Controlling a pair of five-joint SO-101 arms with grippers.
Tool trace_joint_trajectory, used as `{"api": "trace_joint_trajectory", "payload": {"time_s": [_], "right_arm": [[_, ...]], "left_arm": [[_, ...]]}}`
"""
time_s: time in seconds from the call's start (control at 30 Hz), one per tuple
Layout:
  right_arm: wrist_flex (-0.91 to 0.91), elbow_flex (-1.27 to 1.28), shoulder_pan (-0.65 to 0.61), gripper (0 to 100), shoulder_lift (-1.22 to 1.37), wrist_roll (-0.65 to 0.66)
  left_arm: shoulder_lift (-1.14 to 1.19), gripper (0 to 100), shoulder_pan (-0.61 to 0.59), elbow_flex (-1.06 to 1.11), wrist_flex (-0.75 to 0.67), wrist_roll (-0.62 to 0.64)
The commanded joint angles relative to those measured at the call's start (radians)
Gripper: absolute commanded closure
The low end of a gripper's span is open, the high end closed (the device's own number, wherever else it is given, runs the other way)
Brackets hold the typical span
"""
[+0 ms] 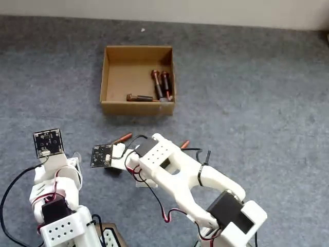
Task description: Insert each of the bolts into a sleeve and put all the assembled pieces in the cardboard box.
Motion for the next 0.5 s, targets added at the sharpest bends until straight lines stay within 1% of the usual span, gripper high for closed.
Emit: {"api": "trace_joint_trajectory", "payload": {"time_s": [0.0, 0.23, 0.4, 0.47], "right_arm": [[-0.064, -0.015, -0.005, 71.7, -0.007, 0.011], [-0.134, -0.008, -0.005, 72.5, -0.004, 0.012], [-0.134, -0.005, -0.004, 84.5, -0.002, 0.012], [-0.130, -0.004, -0.004, 87.2, -0.002, 0.012]], "left_arm": [[-0.008, 78, -0.010, 0.001, -0.020, -0.008], [-0.008, 78, -0.010, 0.001, -0.020, -0.008], [-0.008, 78, -0.010, 0.001, -0.020, -0.008], [-0.008, 78, -0.010, 0.001, -0.020, -0.008]]}}
